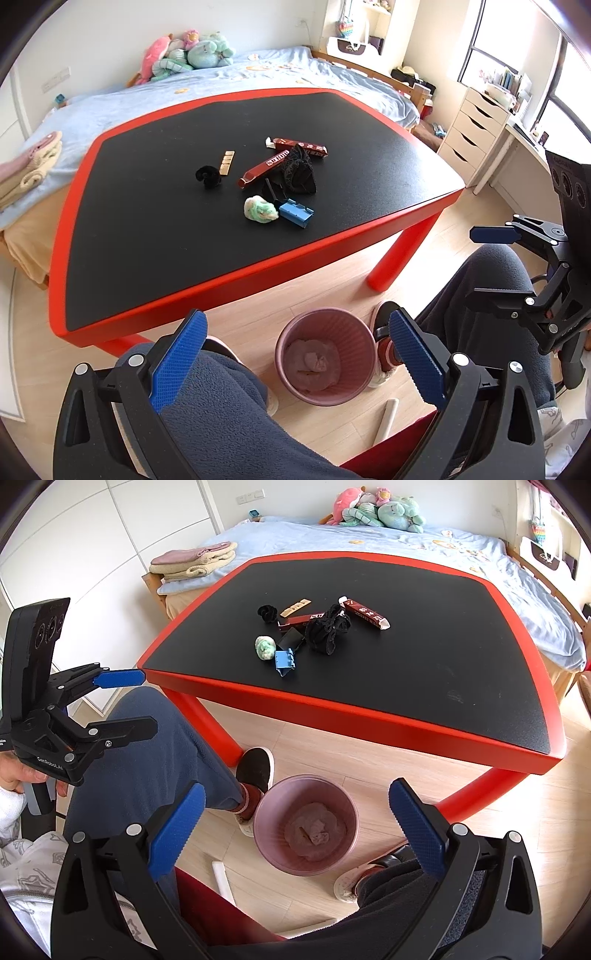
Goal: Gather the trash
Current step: 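Move both tools back toward the table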
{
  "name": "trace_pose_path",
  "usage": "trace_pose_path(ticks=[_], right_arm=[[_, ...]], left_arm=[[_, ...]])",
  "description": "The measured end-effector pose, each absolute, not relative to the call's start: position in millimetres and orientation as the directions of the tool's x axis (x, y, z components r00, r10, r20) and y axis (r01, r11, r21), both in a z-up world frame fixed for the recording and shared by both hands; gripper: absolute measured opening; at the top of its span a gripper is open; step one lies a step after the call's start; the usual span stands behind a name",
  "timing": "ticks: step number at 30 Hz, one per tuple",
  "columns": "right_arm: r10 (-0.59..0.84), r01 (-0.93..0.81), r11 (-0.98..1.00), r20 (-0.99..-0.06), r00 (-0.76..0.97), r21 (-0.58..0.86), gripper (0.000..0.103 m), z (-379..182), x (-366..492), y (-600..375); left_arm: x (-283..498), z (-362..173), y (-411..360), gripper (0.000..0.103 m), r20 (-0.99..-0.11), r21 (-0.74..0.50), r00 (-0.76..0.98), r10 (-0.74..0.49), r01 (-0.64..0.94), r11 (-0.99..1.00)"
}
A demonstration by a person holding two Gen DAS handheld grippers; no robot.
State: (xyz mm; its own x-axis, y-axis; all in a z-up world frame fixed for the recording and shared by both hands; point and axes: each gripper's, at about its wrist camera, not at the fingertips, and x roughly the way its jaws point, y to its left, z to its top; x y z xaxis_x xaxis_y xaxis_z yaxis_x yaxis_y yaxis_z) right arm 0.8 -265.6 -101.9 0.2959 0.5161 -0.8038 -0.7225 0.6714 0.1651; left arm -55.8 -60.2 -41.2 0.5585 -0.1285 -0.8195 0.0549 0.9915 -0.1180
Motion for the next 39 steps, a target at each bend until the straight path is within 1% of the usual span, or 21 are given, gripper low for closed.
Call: trace_pose_path(ticks=[10,19,25,32,39], right_arm=[[0.512,-0.725,0.673,-0.799,0.317,0.143,0.098,-92,8,-264],[0.544,-0.735,0.662,-0.769,0.336,0.147,0.098,-70,31,-257],[0.552,-0.743,0.658,-0.75,0.364,0.124,0.098,-53,59,-248],[0.555,-0.759,0.644,-0.741,0.377,0.097,0.098,-38,97,-232],[0.536,-0.782,0.62,-0.76,0.368,0.059,0.098,-39,134,-211]], left_arm=[[-51,-35,-49,0.095,-0.812,-0.122,0.571,-0.123,0.041,0.992],[-35,-23,-28,0.095,-0.793,-0.123,0.6,-0.107,0.015,0.992],[-17,-9,-10,0.095,-0.763,-0.081,0.643,-0.061,-0.002,0.997],[15,-1,5,0.095,-0.77,-0.054,0.636,-0.042,0.0,0.999],[45,-4,16,0.095,-0.792,-0.039,0.609,-0.045,0.024,0.999]])
